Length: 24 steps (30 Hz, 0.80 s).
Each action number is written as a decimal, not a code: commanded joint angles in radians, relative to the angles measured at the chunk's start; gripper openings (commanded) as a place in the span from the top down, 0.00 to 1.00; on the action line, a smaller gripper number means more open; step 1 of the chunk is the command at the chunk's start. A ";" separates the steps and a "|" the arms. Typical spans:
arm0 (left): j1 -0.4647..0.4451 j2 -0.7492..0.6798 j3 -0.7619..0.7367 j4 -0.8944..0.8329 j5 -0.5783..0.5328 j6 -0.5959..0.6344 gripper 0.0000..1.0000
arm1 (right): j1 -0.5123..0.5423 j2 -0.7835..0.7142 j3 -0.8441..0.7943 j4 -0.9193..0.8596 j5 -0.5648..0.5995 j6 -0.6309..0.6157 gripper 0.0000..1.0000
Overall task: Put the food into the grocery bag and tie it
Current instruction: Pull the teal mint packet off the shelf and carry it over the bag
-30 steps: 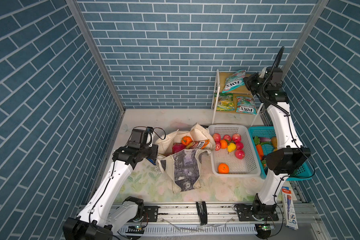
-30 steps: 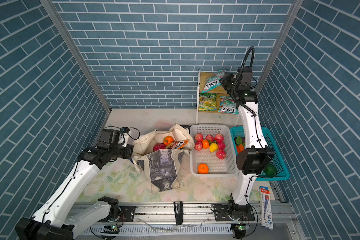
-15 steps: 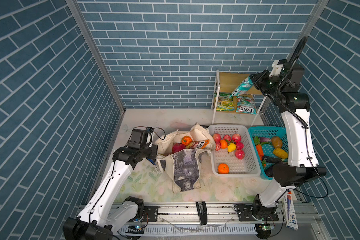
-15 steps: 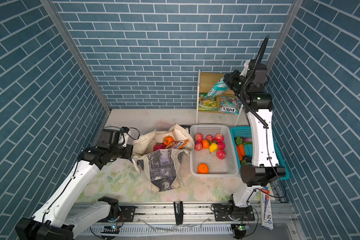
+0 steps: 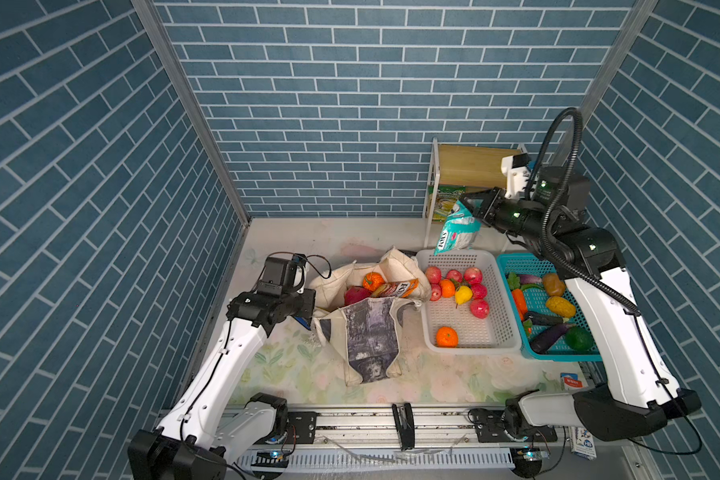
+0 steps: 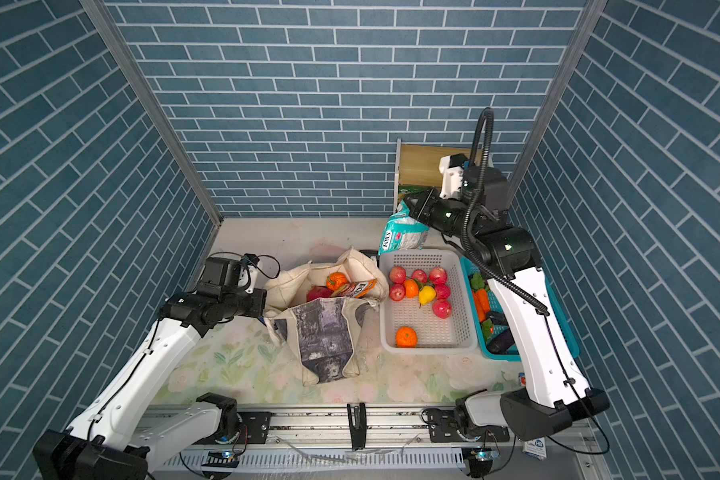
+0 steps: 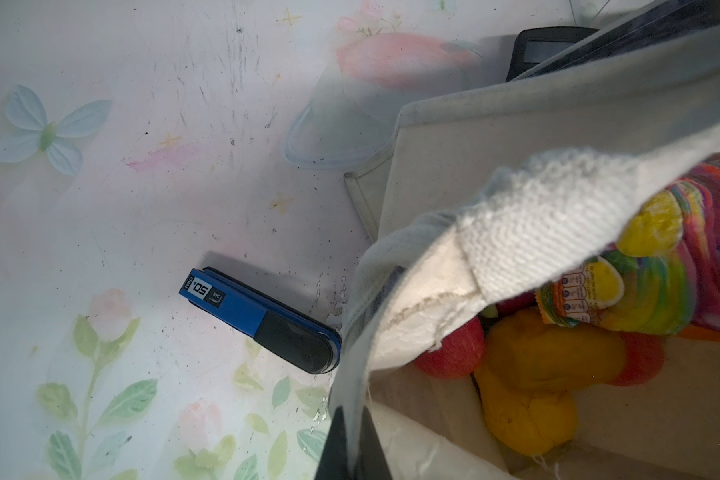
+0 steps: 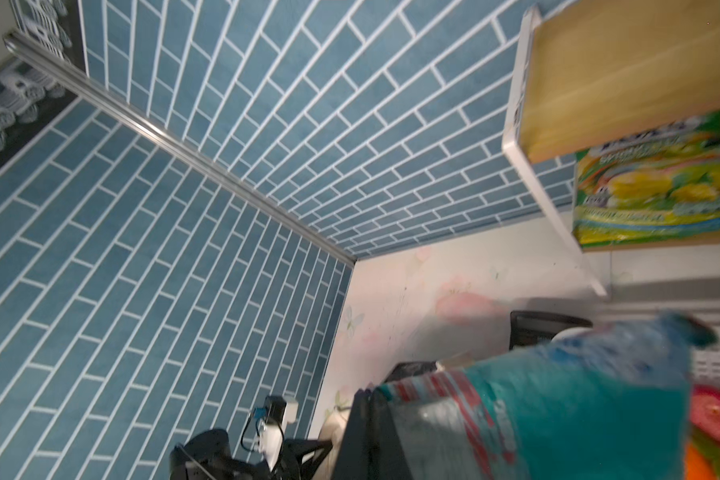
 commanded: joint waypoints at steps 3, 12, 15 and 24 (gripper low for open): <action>0.008 -0.009 -0.007 0.003 -0.008 0.014 0.95 | 0.152 -0.050 -0.140 0.177 0.071 0.017 1.00; 0.008 -0.019 -0.008 0.006 0.003 0.012 0.95 | 0.339 -0.006 -0.204 0.286 0.140 0.057 1.00; 0.008 -0.023 -0.009 0.006 0.004 0.012 0.95 | 0.375 0.022 -0.192 0.287 0.147 0.044 1.00; 0.008 -0.032 -0.009 0.007 0.007 0.012 0.95 | 0.437 0.093 -0.176 0.315 0.163 0.068 1.00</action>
